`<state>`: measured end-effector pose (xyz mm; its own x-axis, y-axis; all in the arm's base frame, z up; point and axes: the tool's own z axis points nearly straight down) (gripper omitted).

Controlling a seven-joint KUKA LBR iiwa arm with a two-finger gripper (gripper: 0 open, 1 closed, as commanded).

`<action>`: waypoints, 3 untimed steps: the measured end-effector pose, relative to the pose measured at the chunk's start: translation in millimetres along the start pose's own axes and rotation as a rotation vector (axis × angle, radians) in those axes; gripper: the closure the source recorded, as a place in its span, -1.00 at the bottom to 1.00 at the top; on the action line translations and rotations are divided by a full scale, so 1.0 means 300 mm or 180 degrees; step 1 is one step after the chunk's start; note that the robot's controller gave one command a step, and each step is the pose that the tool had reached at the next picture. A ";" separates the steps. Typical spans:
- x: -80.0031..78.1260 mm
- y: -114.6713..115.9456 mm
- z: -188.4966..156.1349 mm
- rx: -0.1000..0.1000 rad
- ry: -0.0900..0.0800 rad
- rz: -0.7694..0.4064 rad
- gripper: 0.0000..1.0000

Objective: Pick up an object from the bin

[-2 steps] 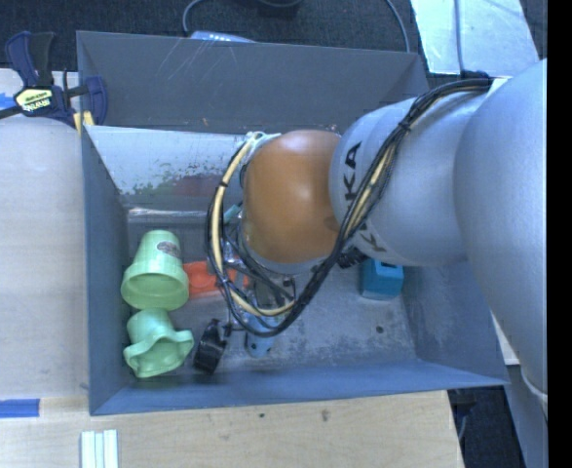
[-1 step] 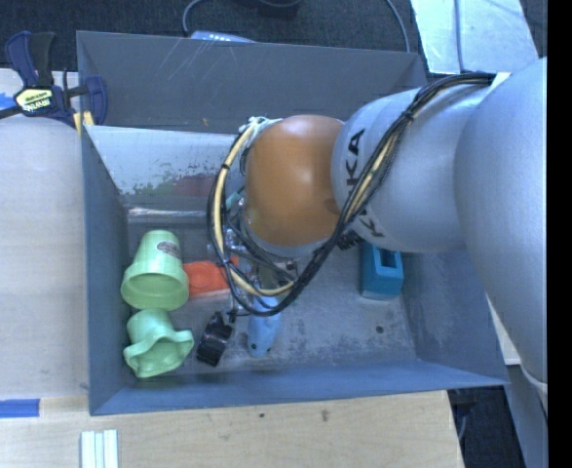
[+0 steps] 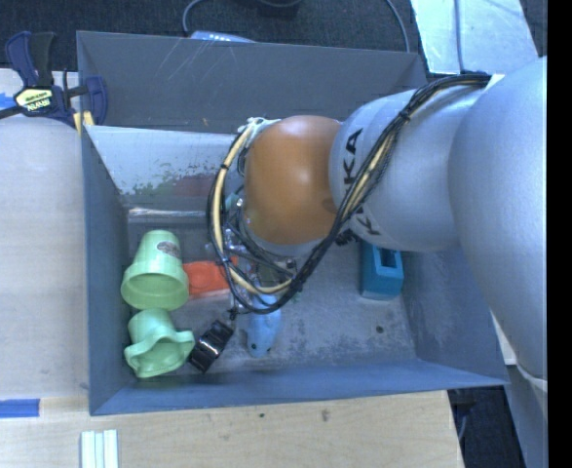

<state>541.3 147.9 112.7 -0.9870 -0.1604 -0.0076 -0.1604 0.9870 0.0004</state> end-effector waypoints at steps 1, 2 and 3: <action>-0.044 0.021 0.085 -0.0004 -0.0013 0.0152 1.00; -0.044 0.021 0.085 -0.0004 -0.0013 0.0153 1.00; 0.004 0.021 -0.252 -0.0005 -0.0020 0.0090 1.00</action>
Offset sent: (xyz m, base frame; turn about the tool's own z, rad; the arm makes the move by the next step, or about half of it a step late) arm 0.0000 0.0000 0.0000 0.0000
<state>538.7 153.7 188.2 -0.9911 -0.1325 -0.0140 -0.1325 0.9912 0.0022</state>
